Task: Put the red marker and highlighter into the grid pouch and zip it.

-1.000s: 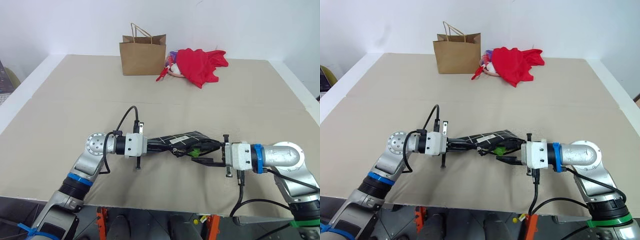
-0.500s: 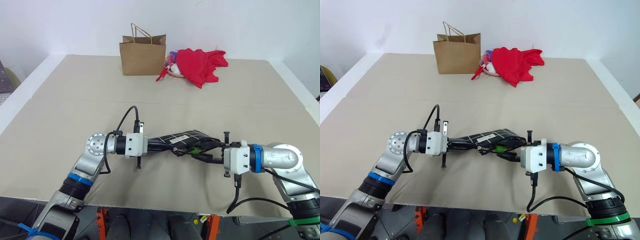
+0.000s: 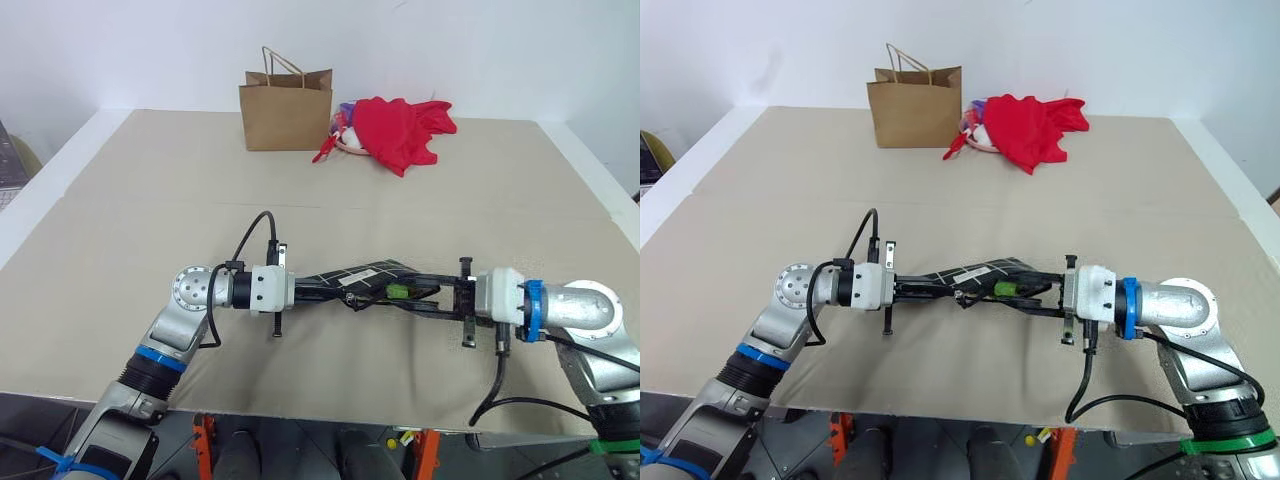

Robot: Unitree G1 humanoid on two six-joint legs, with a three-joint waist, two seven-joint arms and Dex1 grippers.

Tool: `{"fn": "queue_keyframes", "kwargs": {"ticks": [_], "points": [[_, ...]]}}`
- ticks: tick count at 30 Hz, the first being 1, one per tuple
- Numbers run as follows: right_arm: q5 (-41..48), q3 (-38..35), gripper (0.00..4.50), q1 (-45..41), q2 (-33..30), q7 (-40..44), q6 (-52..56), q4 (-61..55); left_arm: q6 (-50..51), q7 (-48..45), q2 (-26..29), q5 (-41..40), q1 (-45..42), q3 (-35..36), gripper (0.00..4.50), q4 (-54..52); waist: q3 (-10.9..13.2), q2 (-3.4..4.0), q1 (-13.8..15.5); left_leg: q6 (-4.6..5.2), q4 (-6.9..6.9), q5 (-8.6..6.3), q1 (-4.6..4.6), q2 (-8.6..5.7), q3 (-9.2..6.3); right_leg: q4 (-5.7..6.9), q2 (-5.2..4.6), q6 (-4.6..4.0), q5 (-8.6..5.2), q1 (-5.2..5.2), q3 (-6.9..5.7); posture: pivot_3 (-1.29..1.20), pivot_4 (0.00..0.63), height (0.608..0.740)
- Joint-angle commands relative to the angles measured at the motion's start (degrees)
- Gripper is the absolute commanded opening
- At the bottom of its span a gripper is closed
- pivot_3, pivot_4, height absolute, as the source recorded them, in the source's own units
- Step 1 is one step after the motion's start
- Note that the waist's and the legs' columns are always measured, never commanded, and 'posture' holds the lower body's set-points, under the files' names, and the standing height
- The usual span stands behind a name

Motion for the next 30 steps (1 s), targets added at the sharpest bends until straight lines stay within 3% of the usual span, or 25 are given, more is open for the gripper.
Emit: {"fn": "queue_keyframes", "kwargs": {"ticks": [1,7,13,30], "points": [[2.85,-3.07,0.66,0.01,-0.94,0.91,1.5,-2.95,-1.23,-0.32,0.52,-0.33,-0.95,0.8,0.0,-0.31,0.0,0.0,-0.01,0.0,0.0,0.0,0.0,0.0,0.0,0.0,0.0,0.01,0.0,0.0,0.0,0.0,0.15,0.74],[3.1,-3.3,0.66,-1.25,-0.56,3.04,0.79,-5.09,-1.62,-0.58,0.63,-0.38,-1.0,0.82,0.0,0.05,0.0,0.0,-0.01,0.0,0.02,0.0,0.01,0.0,0.0,0.0,0.0,0.1,-0.04,0.0,0.0,0.0,0.15,0.74],[0.49,1.26,0.66,-2.78,1.67,4.91,-1.35,-7.8,-1.35,-0.66,-0.34,-1.72,-1.33,1.42,0.0,0.3,0.0,0.01,-0.01,0.0,0.01,0.0,0.02,0.0,0.0,0.0,0.01,0.24,-0.13,-0.01,0.0,0.0,0.15,0.74],[-5.14,2.15,0.66,-6.39,-1.29,6.21,-0.91,-0.52,-0.09,-0.54,-0.38,-2.67,-0.47,1.52,0.0,-2.15,0.0,0.0,0.0,0.0,0.0,0.0,0.01,0.0,0.0,0.0,0.0,0.24,-0.14,-0.01,0.0,0.0,0.15,0.74]]}}
